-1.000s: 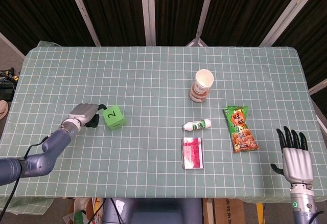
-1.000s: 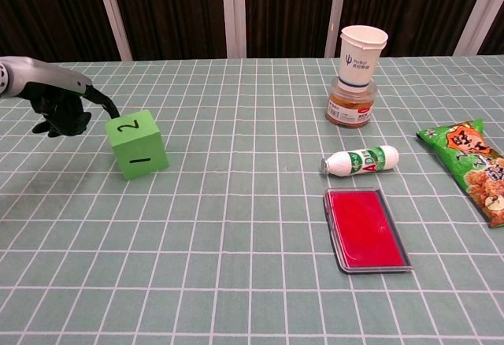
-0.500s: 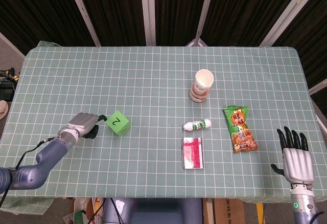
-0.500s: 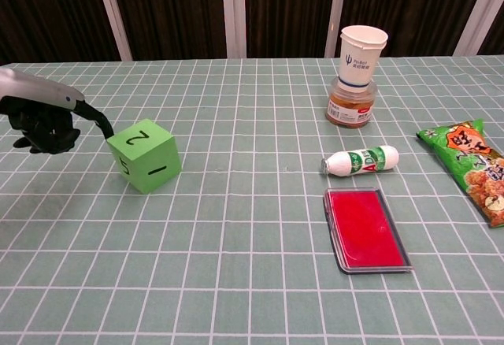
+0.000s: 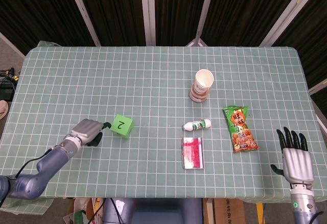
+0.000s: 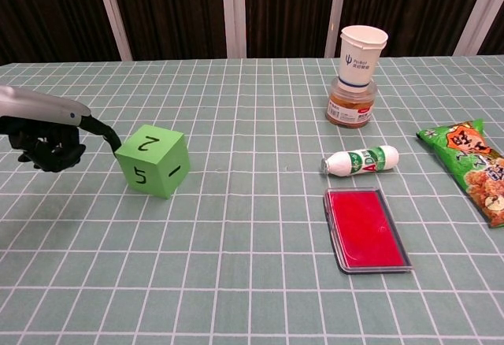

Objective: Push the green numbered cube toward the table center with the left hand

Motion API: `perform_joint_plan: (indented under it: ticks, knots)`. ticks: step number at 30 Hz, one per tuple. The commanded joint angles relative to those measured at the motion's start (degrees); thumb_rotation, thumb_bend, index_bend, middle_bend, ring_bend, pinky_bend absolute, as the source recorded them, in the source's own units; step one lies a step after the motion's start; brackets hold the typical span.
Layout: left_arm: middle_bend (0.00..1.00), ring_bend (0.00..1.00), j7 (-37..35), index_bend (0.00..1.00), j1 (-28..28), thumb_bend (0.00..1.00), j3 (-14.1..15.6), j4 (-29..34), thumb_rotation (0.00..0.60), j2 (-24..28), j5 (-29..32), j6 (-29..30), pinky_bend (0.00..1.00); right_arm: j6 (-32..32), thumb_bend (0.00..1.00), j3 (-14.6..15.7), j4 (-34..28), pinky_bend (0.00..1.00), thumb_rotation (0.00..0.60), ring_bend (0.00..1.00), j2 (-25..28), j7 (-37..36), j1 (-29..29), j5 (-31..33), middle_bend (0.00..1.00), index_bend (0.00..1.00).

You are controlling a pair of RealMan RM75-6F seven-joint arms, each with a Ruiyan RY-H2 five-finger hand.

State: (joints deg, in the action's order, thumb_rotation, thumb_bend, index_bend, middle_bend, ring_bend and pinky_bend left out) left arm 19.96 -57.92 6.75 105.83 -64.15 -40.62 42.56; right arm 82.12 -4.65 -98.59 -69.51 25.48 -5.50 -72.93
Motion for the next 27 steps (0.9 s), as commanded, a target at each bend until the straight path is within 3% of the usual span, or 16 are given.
perform_joint_plan:
  ticks: [1, 17, 27]
  knots:
    - [0.85, 0.69, -0.4, 0.22, 0.5, 1.0, 0.0, 0.6, 0.6, 0.2, -1.6, -0.9, 0.72, 0.0, 0.05, 0.0, 0.0, 0.0, 0.6, 0.03, -0.1, 0.1, 0.0, 0.1, 0.0, 0.07]
    - [0.85, 0.69, 0.4, 0.22, 1.8, 1.0, 0.2, 7.6, 0.6, 1.1, -9.8, -1.3, 0.72, -0.2, 0.04, 0.0, 0.2, 0.0, 0.6, 0.03, -0.9, 1.4, -0.4, 0.7, 0.0, 0.07]
    - [0.85, 0.69, 5.2, 0.22, 1.1, 1.0, -1.1, 7.8, 0.6, -3.2, -8.1, 3.2, 0.72, -0.2, 0.04, -0.1, 0.2, 0.0, 0.6, 0.03, -0.8, 1.0, -0.3, 1.0, 0.0, 0.07]
